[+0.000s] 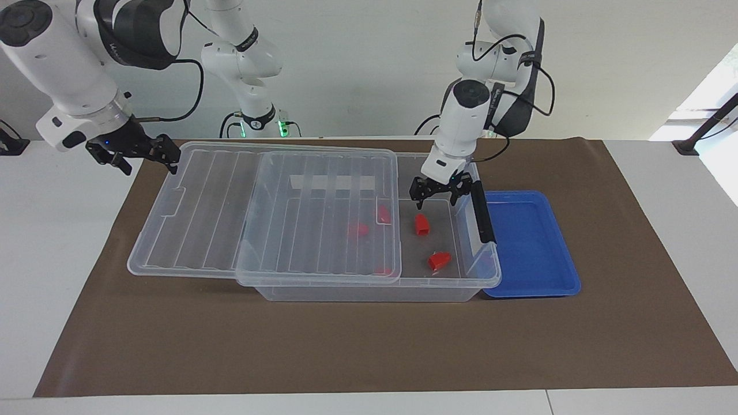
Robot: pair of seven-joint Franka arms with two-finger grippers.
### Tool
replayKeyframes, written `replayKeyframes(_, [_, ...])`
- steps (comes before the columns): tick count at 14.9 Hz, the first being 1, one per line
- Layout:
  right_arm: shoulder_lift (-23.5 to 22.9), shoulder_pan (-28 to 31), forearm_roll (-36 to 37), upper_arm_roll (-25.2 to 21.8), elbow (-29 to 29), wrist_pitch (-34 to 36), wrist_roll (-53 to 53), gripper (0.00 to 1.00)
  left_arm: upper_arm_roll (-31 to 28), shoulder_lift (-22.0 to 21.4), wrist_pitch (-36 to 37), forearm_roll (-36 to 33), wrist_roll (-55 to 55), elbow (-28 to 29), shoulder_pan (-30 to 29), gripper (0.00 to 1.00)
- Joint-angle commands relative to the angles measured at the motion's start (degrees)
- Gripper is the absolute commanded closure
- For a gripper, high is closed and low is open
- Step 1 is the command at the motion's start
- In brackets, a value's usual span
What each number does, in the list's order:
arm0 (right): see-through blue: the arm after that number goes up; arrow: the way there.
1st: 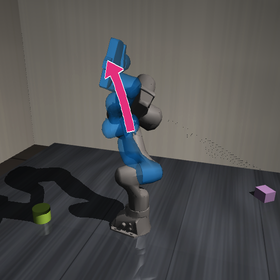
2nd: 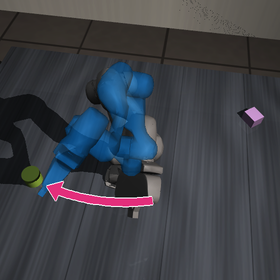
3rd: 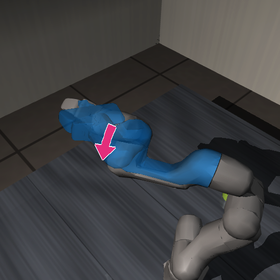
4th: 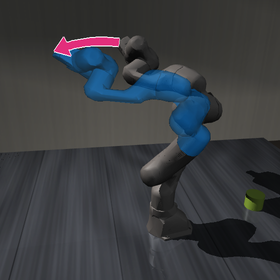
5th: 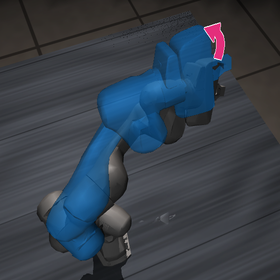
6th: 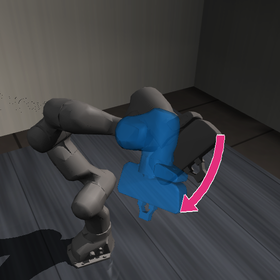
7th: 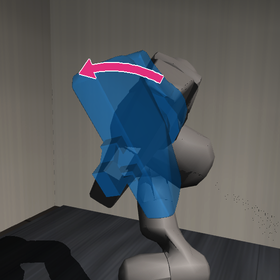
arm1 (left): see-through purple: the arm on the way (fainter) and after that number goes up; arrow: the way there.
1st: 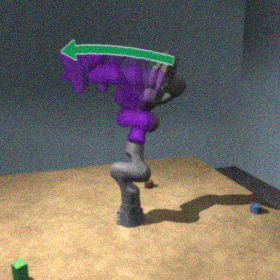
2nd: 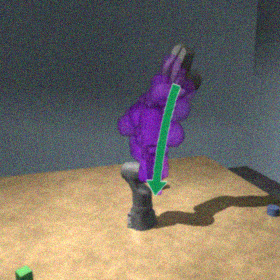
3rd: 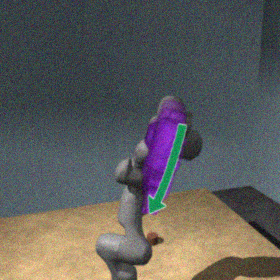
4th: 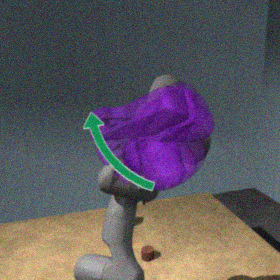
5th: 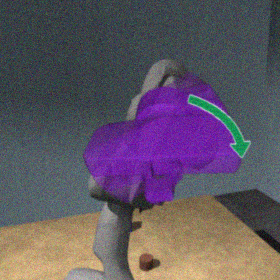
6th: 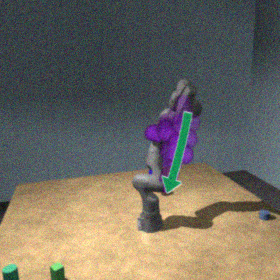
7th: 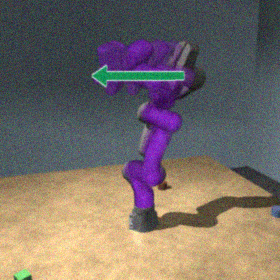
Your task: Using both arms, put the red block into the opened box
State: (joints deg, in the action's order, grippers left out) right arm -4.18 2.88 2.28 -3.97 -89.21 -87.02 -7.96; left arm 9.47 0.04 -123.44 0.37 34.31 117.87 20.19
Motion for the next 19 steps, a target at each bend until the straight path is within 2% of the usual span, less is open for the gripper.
replayKeyframes(1, [-0.3, 0.5, 0.0, 0.4, 1.0, 1.1, 0.6, 0.0, -0.3, -5.9, 6.0, 0.5, -1.0, -0.4, -3.0, 0.0])
replayKeyframes(4, [-0.4, 0.4, 0.0, 0.5, 1.0, 0.9, 0.6, 0.0, -0.7, -8.6, 11.7, 0.5, -2.8, -3.0, -6.9, 0.0])
replayKeyframes(8, [-0.3, 0.0, 0.0, 0.2, 1.0, 0.8, 0.7, 0.0, -0.7, -7.8, 17.3, 0.5, -12.2, -8.7, -13.4, 0.0])
replayKeyframes(11, [-0.4, 0.0, 0.0, 0.4, 1.1, 0.8, 0.7, 0.0, -0.8, -3.9, 25.0, 0.6, -20.3, -18.3, -17.3, 0.0])
replayKeyframes(15, [-0.3, -0.1, 0.2, 0.9, 1.1, 0.5, 0.7, 0.0, -0.8, 2.4, 33.2, 0.2, -23.6, -30.5, -20.7, 0.0])
replayKeyframes(17, [-0.3, -0.1, 0.2, 0.9, 1.1, 0.4, 0.7, 0.0, -0.9, 4.2, 34.8, -0.1, -24.5, -33.9, -21.0, 0.0])
replayKeyframes(19, [-0.3, -0.1, 0.1, 0.7, 1.1, 0.3, 0.7, 0.0, -0.9, 4.6, 35.0, -0.1, -24.7, -34.3, -21.2, 0.0])
